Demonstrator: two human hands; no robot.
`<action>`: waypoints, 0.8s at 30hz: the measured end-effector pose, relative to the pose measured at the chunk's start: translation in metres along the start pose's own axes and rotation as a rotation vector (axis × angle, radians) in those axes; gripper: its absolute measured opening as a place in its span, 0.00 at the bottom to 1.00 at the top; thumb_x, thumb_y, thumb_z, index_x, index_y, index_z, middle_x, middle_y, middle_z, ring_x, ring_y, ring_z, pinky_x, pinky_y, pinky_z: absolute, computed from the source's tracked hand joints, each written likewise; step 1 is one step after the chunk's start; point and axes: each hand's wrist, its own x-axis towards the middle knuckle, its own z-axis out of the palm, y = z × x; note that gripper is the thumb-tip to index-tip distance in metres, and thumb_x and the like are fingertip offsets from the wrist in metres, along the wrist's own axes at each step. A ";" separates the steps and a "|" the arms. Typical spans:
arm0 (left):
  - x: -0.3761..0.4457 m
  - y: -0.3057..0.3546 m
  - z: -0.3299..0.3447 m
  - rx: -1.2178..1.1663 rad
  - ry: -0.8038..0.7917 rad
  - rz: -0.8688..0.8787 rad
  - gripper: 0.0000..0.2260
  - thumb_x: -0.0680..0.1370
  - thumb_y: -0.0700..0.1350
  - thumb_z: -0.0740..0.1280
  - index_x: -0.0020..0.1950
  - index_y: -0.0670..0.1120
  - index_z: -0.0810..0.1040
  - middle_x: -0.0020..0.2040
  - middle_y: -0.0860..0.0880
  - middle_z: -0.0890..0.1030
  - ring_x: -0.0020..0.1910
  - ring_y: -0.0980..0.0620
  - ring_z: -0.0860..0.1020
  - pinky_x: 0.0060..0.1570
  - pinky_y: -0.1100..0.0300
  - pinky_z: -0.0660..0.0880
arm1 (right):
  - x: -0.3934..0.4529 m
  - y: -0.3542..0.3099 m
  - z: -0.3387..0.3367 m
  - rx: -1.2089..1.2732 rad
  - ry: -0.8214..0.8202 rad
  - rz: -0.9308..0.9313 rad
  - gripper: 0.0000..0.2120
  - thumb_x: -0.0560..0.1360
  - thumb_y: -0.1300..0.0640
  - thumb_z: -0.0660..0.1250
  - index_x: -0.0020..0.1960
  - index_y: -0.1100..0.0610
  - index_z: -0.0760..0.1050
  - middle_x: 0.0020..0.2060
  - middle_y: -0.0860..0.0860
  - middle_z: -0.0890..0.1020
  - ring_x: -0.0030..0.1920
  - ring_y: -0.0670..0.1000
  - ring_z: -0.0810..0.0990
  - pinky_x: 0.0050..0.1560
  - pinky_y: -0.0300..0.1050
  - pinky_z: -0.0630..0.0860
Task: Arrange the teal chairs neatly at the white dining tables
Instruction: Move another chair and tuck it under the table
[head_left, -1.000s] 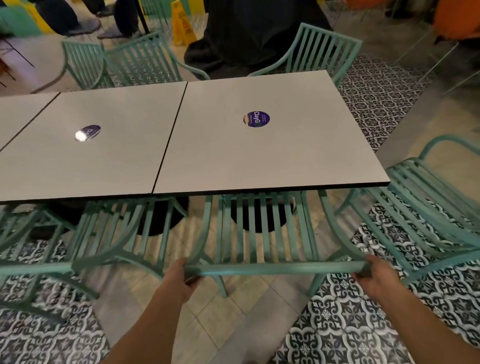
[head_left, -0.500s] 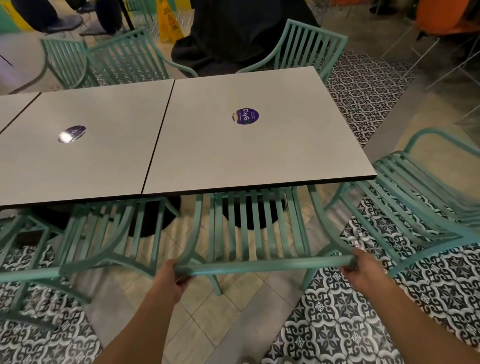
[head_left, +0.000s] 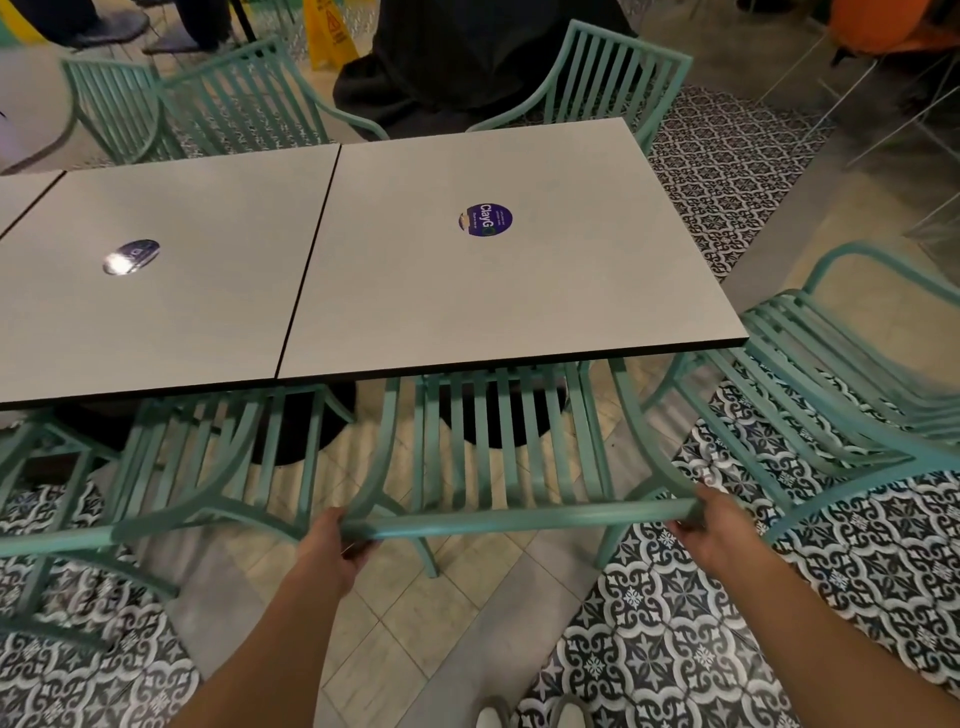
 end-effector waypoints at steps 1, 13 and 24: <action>-0.001 0.000 0.001 0.002 0.000 0.004 0.13 0.79 0.43 0.66 0.60 0.42 0.68 0.47 0.37 0.74 0.44 0.40 0.77 0.49 0.49 0.77 | -0.001 -0.001 0.000 -0.004 0.002 0.006 0.12 0.81 0.60 0.60 0.63 0.62 0.71 0.59 0.62 0.75 0.54 0.58 0.77 0.59 0.53 0.76; -0.003 -0.001 0.003 0.006 -0.008 0.037 0.20 0.79 0.43 0.67 0.67 0.39 0.67 0.53 0.36 0.74 0.45 0.39 0.77 0.48 0.49 0.77 | -0.004 -0.004 0.000 -0.001 0.017 0.013 0.14 0.81 0.61 0.59 0.66 0.60 0.69 0.58 0.62 0.74 0.59 0.59 0.76 0.61 0.56 0.75; -0.005 -0.004 0.005 -0.020 -0.010 0.032 0.17 0.79 0.42 0.66 0.65 0.39 0.67 0.56 0.35 0.73 0.53 0.38 0.77 0.53 0.46 0.78 | -0.003 -0.008 0.004 -0.018 0.062 0.029 0.02 0.80 0.62 0.60 0.48 0.60 0.70 0.49 0.60 0.74 0.52 0.58 0.77 0.56 0.52 0.77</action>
